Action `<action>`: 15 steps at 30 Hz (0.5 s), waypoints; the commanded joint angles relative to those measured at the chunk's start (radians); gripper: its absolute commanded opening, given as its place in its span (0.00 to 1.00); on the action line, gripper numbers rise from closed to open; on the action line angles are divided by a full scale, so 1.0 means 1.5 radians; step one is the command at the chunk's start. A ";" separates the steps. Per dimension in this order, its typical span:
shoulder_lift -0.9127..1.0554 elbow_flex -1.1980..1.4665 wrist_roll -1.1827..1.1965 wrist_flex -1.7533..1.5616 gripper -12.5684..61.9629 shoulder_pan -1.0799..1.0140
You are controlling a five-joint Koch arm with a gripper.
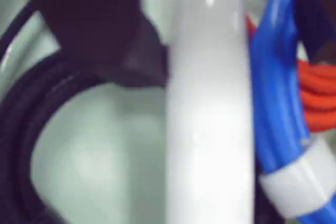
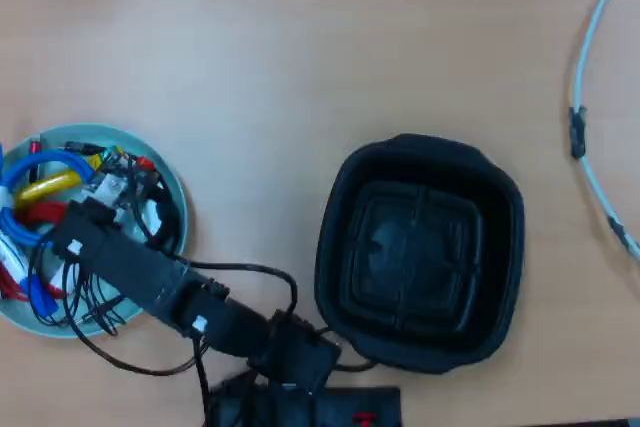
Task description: Pick up the red pen and put it in the green bowl
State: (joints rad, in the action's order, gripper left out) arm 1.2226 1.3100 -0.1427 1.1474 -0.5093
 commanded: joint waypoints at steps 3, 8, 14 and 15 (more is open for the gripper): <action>0.035 -0.014 0.000 -0.002 0.57 0.005; 0.047 -0.020 0.001 0.015 0.60 0.002; 0.102 -0.061 0.008 0.116 0.59 -0.003; 0.105 -0.067 0.008 0.134 0.59 -0.003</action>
State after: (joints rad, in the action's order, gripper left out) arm 1.2793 1.3100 -0.1411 1.2655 -0.5139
